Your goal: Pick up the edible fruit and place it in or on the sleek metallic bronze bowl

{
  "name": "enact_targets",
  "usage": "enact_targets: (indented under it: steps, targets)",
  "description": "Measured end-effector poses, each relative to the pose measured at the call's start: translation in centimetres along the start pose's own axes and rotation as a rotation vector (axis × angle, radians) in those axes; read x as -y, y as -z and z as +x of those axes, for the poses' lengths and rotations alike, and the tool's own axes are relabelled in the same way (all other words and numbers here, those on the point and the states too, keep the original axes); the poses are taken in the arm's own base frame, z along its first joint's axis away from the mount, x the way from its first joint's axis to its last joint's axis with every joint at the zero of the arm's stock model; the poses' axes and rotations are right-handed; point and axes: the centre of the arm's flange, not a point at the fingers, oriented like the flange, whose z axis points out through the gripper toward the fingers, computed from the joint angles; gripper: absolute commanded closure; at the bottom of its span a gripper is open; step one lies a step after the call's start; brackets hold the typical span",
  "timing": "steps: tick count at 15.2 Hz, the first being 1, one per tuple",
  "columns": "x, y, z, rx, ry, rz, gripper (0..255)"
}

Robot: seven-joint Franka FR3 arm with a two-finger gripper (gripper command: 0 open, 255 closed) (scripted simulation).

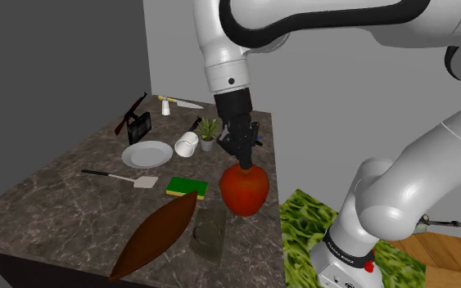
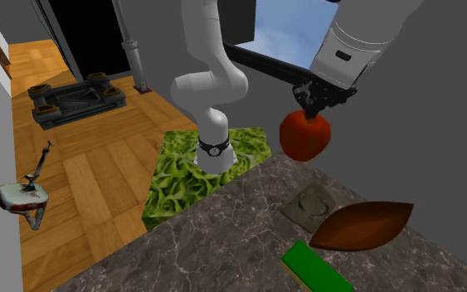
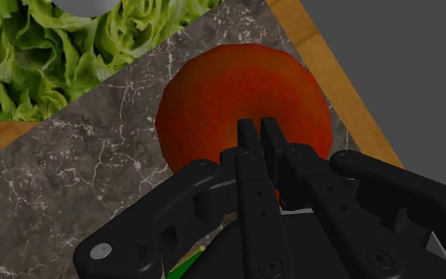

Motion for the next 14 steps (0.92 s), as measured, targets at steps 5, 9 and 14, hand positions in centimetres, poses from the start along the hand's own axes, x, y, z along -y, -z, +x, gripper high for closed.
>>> enact_targets:
  steps: [5,9,14]
  targets:
    - [3.7,3.9,3.4,0.0,0.001,-0.001,255]
    - [7.4,6.9,6.5,0.0,0.001,0.0,255]
    - [11.2,10.9,9.9,0.0,0.002,0.0,255]
